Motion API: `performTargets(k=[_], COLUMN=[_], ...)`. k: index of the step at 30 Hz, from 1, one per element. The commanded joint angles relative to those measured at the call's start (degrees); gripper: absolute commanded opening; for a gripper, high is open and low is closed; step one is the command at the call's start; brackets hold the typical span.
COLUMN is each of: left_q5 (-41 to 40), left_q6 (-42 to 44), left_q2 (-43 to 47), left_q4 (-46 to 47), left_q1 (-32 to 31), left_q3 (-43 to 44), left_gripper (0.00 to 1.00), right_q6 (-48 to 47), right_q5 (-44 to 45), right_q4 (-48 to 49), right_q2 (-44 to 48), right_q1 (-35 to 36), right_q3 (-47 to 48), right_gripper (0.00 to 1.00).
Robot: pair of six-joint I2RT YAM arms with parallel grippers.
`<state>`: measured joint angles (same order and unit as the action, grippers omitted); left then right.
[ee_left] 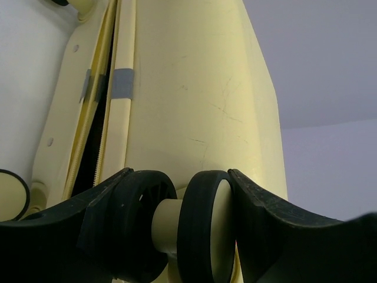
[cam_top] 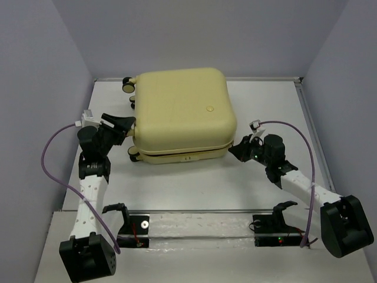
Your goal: Pack the luggage
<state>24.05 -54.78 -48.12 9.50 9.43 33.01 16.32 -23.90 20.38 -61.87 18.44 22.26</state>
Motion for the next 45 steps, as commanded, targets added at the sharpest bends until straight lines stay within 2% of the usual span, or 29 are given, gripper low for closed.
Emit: performTargets(k=[1, 4, 12, 14, 15, 16, 17, 18, 19, 24, 26, 28, 30, 31, 32, 33, 35, 36, 38, 39, 41, 42, 45], left_q5=[8.46, 9.7, 7.59, 7.76, 7.41, 6.19, 4.96, 1.56, -0.65, -13.04, -13.59, -8.25, -7.35, -8.31, -9.37, -12.25, -15.51, -16.75, -20.42, -27.06, -29.49, -30.37, -29.43], left_q6=[2.15, 0.47, 2.66, 4.5, 5.56, 8.09, 9.33, 10.65, 12.66, 20.04, 22.52, 23.76, 24.46, 25.07, 25.77, 27.35, 28.24, 27.81, 26.06, 25.17, 25.43, 25.95, 27.27], left_q2=[2.68, 2.68, 4.26, 3.91, 3.74, 3.56, 3.91, 5.65, 6.71, 12.26, 11.65, 13.04, 14.88, 15.5, 16.03, 15.69, 13.42, 10.09, 5.6, 0.62, -5.03, -11.06, -22.14], left_q4=[2.9, 3.25, 4.48, 4.48, 3.43, 2.21, -0.85, -2.1, -4.99, -10.53, -12.84, -9.95, -5.99, -4.85, -3.53, -1.87, -1.67, -0.02, 2.8, 4.2, 9.3, 10.79, 14.4], left_q1=[-0.29, -0.38, -0.38, -0.47, -0.38, -0.38, -0.29, -0.38, -0.29, -0.47, -1.6, -4.49, -14.31, -18.62, -23.18, -32.28, -40.77, -48.03, -55.1, -61.49, -65.4, -66.55, -67.35], left_q3=[8.46, 8.12, -6.2, -8.48, -8.58, -7.54, -6.57, -5.17, -1.59, 12.14, 16.37, 14.98, 10.95, 9.36, 5.87, 4.18, 2.15, 0.4, -0.84, -1.11, -0.32, 0.55, 5.47], left_gripper=[0.06, 0.06, 0.07, 0.29, 0.45, 0.69, 0.83, 0.94, 0.99, 0.99, 0.99, 0.99, 0.78, 0.63, 0.27, 0.2, 0.11, 0.11, 0.11, 0.11, 0.12, 0.12, 0.12], right_q6=[0.12, 1.17, 4.69, 5.13, 5.48, 6.18, 6.53, 6.54, 6.62, 6.36, 6.01, 5.66, 5.48, 5.39, 5.39, 5.65, 5.83, 5.92, 6.1, 6.44, 6.45, 6.19, 6.1], right_q5=[2.98, 3.24, 2.98, 4.3, 4.74, 5.26, 5.09, 4.83, 4.57, 3.51, 4.03, 4.56, 4.39, 4.13, 3.6, 3.42, 3.34, 2.99, 2.98, 2.98, 2.81, 2.98, 2.9], right_q4=[-1.74, -2.97, -5.7, -6.49, -6.49, -6.41, -6.23, -5.97, -5.62, -4.03, -3.95, -4.12, -4.56, -4.56, -4.65, -4.65, -4.91, -5.0, -5.44, -5.7, -6.58, -7.1, -9.39], right_q2=[4.91, 7.37, 7.72, 7.81, 7.9, 7.9, 7.64, 7.29, 6.94, 3.78, 3.33, 3.24, 2.72, 2.54, 2.28, 2.28, 2.28, 2.45, 2.98, 3.59, 4.38, 4.99, 6.05], right_q1=[-0.33, -0.33, -0.33, -0.33, -0.33, -0.33, -0.33, -0.33, -0.33, -0.33, -0.33, -0.33, -0.33, -0.33, -0.33, -0.33, -0.33, -0.33, -0.33, -0.33, -0.33, -0.33, -0.33], right_q3=[0.94, 0.85, -0.9, -1.34, -1.78, -1.96, -1.96, -1.96, -1.61, 0.49, 1.03, 1.47, 2.52, 2.7, 2.87, 2.88, 2.7, 2.26, 1.65, 1.04, 0.68, 0.68, 0.68], right_gripper=[0.07, 0.07, 0.07, 0.07, 0.07, 0.07, 0.07, 0.07, 0.07, 0.07, 0.07, 0.07, 0.07, 0.07, 0.07, 0.07, 0.07, 0.07, 0.07, 0.07, 0.07, 0.07, 0.07])
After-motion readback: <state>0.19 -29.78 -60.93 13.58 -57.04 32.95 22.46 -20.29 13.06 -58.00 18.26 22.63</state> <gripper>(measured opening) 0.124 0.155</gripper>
